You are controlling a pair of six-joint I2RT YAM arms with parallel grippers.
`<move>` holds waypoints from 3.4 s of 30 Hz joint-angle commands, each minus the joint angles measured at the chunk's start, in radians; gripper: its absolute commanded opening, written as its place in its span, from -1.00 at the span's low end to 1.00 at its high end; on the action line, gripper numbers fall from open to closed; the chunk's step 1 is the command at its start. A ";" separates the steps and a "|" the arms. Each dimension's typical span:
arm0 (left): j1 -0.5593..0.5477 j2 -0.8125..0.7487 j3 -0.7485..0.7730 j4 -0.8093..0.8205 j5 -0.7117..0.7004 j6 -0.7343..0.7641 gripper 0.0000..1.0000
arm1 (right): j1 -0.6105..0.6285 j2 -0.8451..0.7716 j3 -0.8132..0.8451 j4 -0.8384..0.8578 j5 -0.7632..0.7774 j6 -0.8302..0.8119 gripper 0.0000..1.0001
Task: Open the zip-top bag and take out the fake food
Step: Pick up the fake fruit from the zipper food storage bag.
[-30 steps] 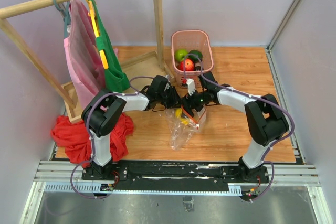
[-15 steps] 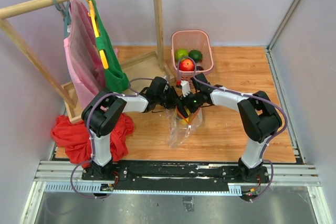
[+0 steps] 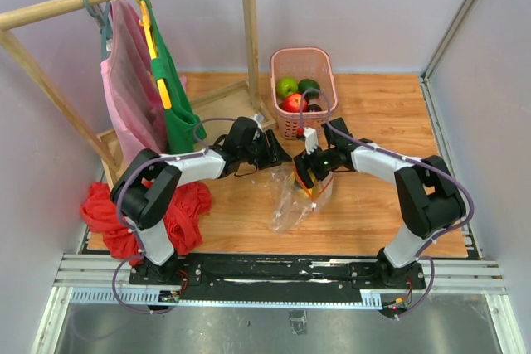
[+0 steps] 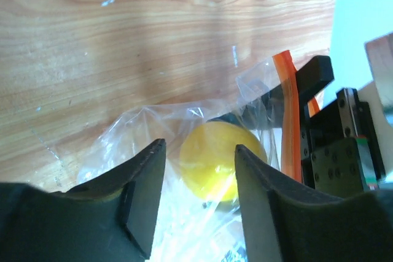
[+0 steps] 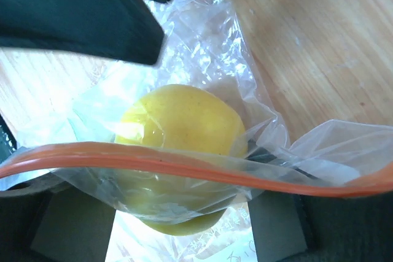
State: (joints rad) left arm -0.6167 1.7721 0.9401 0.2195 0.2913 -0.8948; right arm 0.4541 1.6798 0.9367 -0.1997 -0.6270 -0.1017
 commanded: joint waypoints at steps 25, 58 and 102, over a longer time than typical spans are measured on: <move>-0.306 -0.295 -0.244 0.177 -0.171 0.473 0.63 | -0.199 -0.114 -0.019 -0.191 -0.477 -0.237 -0.61; -0.213 -0.305 -0.345 0.057 -0.192 0.328 -0.99 | -0.252 -0.234 -0.063 -0.216 -0.437 -0.314 -0.66; -0.186 -0.042 -0.320 0.093 0.060 0.256 -1.00 | -0.042 -0.101 0.004 -0.149 0.033 -0.247 0.77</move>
State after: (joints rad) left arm -0.8062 1.6928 0.6250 0.3744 0.3458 -0.6399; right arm 0.3599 1.5101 0.8803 -0.3195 -0.6716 -0.3969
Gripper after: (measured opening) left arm 0.009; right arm 0.892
